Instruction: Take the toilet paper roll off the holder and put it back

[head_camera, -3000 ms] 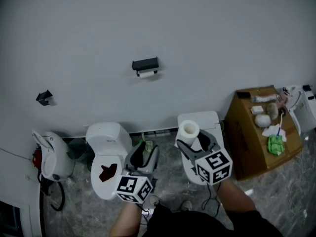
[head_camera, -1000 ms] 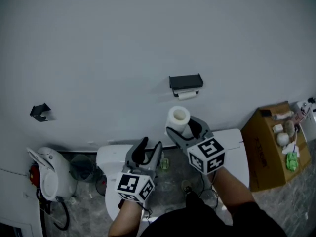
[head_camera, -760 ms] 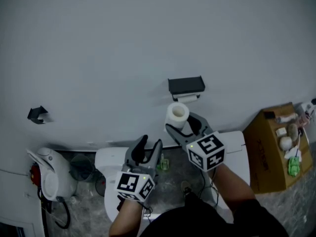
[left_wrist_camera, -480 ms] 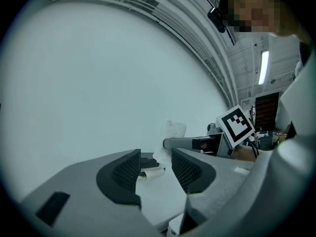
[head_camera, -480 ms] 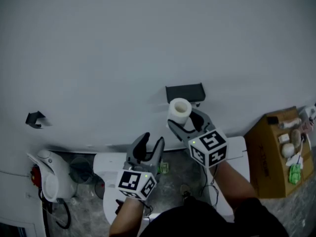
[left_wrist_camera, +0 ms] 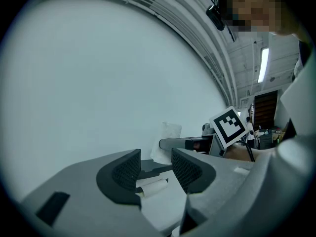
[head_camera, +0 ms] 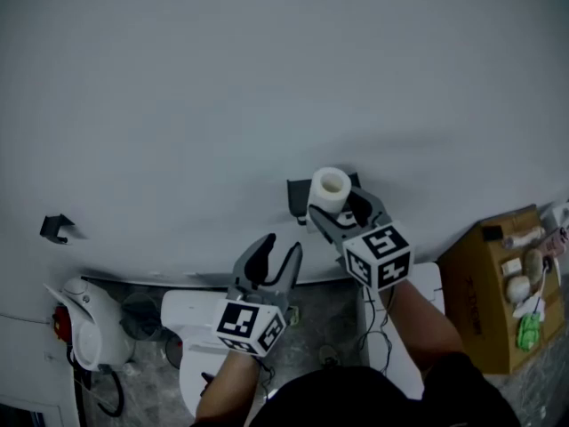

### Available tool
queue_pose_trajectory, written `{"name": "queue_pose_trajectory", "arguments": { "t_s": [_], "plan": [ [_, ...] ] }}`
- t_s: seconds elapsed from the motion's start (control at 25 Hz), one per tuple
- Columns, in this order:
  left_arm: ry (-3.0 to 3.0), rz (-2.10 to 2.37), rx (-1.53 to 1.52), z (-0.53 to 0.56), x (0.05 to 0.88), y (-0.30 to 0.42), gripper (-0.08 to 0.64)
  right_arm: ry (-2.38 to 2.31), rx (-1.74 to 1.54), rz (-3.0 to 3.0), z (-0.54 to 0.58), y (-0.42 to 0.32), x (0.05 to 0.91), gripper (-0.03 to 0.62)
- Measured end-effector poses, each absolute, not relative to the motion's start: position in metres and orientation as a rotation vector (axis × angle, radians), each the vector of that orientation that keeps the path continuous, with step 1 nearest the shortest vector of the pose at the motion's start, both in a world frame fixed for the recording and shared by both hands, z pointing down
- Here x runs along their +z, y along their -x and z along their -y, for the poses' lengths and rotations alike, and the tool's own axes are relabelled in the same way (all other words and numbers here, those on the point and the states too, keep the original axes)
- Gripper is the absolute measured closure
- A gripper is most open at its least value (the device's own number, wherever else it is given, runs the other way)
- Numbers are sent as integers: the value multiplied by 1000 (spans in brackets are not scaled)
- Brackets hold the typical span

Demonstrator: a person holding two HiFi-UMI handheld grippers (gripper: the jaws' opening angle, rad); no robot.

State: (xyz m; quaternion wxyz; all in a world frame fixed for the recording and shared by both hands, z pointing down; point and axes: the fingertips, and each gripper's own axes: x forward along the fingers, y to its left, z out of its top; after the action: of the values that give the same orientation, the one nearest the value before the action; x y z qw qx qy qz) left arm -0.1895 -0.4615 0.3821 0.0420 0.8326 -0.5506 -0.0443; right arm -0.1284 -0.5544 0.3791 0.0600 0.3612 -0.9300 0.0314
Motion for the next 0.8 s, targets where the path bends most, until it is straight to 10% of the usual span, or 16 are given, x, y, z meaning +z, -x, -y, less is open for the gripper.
{"name": "queue_pose_trajectory", "arguments": {
  "t_s": [0.8],
  "plan": [
    [-2515,1692,-136,524,397,178,376,-1053,37,2702,627,121,412,310]
  ]
}}
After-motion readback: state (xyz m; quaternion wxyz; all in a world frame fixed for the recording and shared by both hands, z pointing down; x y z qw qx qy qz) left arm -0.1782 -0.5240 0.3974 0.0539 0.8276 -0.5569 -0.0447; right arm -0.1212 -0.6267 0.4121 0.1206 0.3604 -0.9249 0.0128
